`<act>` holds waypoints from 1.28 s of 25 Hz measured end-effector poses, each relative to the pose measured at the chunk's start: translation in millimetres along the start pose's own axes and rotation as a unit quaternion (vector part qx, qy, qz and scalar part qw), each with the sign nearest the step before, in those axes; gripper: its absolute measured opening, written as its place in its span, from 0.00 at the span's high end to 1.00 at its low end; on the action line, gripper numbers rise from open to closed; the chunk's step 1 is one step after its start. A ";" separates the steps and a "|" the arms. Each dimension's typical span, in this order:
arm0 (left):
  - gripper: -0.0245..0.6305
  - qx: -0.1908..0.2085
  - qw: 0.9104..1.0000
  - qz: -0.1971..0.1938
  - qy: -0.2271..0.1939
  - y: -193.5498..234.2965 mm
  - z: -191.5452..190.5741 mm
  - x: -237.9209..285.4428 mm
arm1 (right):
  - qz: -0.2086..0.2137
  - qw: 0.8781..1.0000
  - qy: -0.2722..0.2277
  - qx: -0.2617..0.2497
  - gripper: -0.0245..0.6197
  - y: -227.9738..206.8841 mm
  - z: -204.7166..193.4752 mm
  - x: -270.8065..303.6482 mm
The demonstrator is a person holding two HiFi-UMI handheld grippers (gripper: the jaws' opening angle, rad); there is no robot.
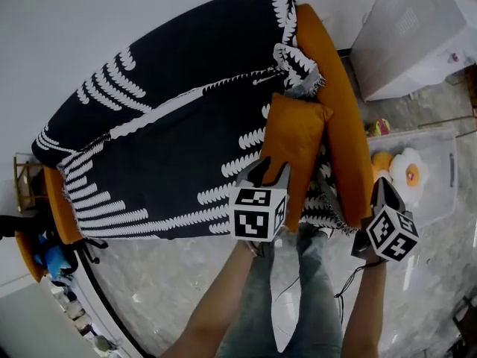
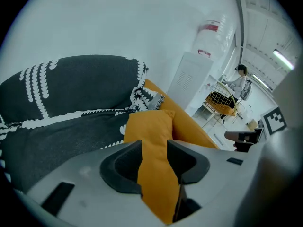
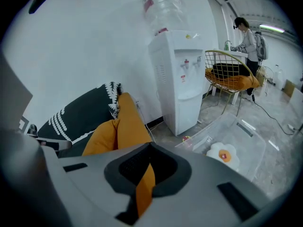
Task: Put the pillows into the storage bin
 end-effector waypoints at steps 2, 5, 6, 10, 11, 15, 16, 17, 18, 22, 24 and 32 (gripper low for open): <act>0.71 -0.006 1.000 0.004 0.006 3.7 -11.7 4.0 | -0.003 1.000 0.005 -0.009 0.96 2.6 -1.6 -0.5; 0.71 -0.006 1.000 0.007 0.014 9.8 -26.1 15.0 | -0.004 1.000 0.009 -0.015 0.96 5.5 -8.0 5.5; 0.71 -0.005 1.000 0.010 0.017 11.6 -30.0 18.4 | -0.004 1.000 0.010 -0.016 0.96 6.0 -10.3 7.3; 0.71 -0.005 0.999 0.020 0.028 13.7 -42.3 24.0 | -0.012 0.999 0.023 -0.023 0.96 4.8 -17.1 3.5; 0.71 -0.006 0.999 0.021 0.031 13.8 -43.8 25.9 | -0.014 0.999 0.025 -0.024 0.96 3.8 -18.6 3.2; 0.71 -0.004 0.999 0.021 0.049 12.3 -49.2 46.7 | -0.012 0.999 0.027 -0.022 0.96 -5.8 -24.5 12.4; 0.71 -0.002 0.998 0.022 0.053 12.0 -49.8 52.0 | -0.010 0.999 0.027 -0.021 0.96 -8.1 -25.1 15.1; 0.71 -0.001 0.998 0.023 0.056 11.9 -49.9 55.8 | -0.009 0.999 0.027 -0.019 0.96 -9.4 -25.1 16.7; 0.71 -0.001 0.998 0.023 0.058 12.1 -49.8 58.0 | -0.009 0.999 0.028 -0.018 0.96 -9.9 -24.7 16.8; 0.71 -0.002 0.998 0.017 0.063 17.4 -50.6 56.4 | -0.014 0.999 0.030 -0.015 0.96 -5.0 -22.2 6.7; 0.71 -0.004 0.998 0.014 0.063 21.3 -50.8 55.6 | -0.017 0.999 0.028 -0.014 0.96 -3.0 -20.9 3.4; 0.79 0.008 0.996 0.011 0.091 19.9 -49.0 67.2 | -0.018 1.000 0.025 -0.002 0.96 -6.4 -17.2 6.7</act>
Point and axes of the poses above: the fingertips, and each gripper's own axes: x forward along the fingers, y to its left, z out of its top, the point moved 6 cm from there along -x, backward along the fingers, and after that the axes turned 12 degrees about y, right-handed, at the moved point
